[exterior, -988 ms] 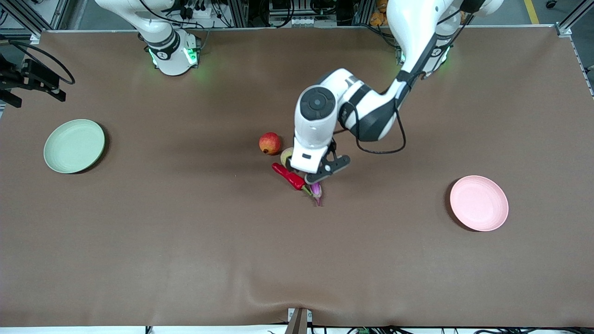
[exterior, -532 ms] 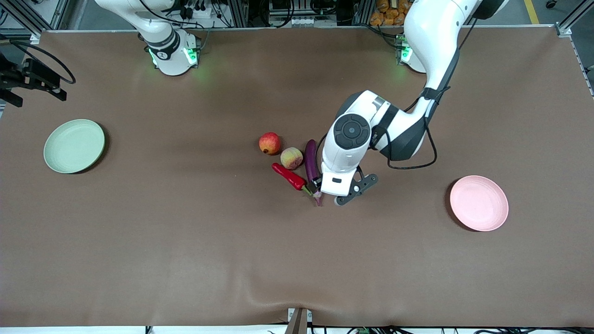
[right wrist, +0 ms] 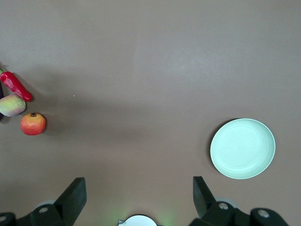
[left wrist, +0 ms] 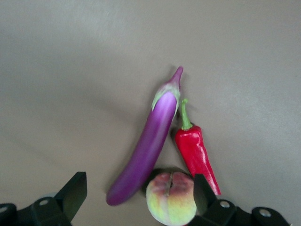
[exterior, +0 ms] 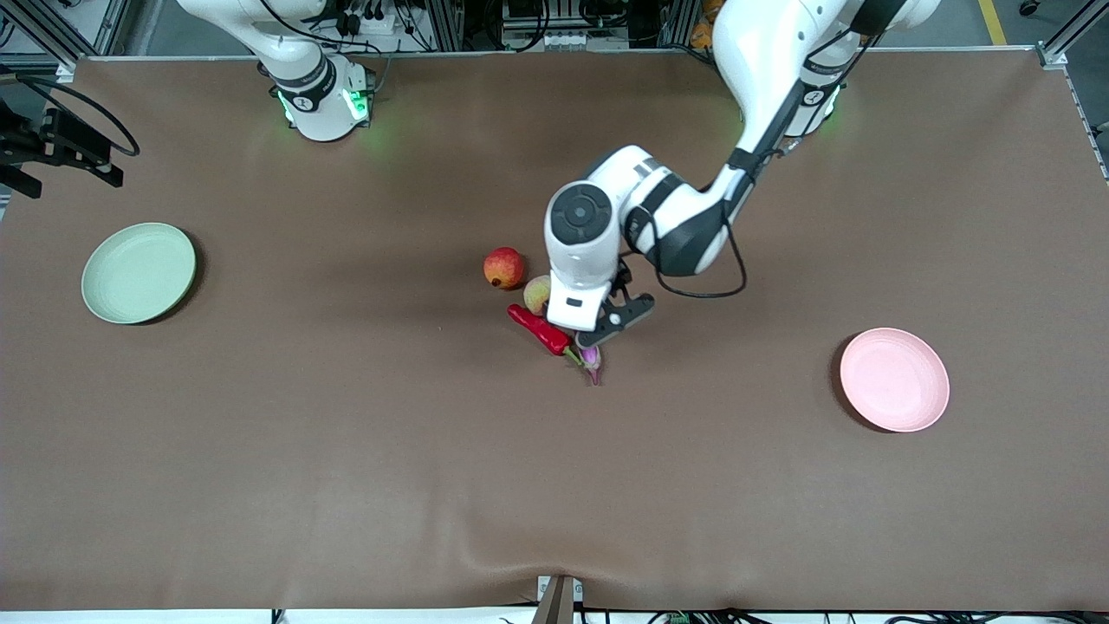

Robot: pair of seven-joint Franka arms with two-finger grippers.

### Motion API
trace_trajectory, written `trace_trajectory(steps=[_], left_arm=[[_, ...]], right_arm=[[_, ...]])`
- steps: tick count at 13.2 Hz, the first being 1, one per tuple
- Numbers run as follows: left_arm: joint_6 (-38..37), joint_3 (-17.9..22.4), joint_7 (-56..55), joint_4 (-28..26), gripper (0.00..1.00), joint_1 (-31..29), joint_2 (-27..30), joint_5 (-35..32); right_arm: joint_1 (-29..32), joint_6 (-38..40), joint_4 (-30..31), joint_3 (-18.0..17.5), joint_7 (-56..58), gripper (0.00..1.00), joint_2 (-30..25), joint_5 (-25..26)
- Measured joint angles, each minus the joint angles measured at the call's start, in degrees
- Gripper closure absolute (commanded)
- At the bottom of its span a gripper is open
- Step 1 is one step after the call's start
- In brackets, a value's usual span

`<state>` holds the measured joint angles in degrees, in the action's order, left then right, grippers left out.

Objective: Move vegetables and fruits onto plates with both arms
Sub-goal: 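Lower the left gripper and close it on the red chili pepper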

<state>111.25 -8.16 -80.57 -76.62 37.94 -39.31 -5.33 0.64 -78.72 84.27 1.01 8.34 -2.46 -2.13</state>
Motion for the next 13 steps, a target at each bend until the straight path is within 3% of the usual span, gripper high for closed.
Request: trace_trajectory(steps=[3, 7, 13], left_arm=[[6.8, 0.2, -6.4, 0.1, 0.00, 0.5, -1.9, -0.2], [22.0, 0.4, -10.7, 0.1, 0.00, 0.4, -6.9, -0.2], [24.5, 0.5, -11.9, 0.3, 0.00, -0.4, -12.1, -0.2]], right_arm=[[0.5, 0.1, 0.1, 0.1, 0.0, 0.00, 0.1, 0.0], [1.0, 0.2, 0.1, 0.1, 0.0, 0.00, 0.1, -0.1], [0.9, 2.0, 0.1, -0.3, 0.0, 0.00, 0.1, -0.2]])
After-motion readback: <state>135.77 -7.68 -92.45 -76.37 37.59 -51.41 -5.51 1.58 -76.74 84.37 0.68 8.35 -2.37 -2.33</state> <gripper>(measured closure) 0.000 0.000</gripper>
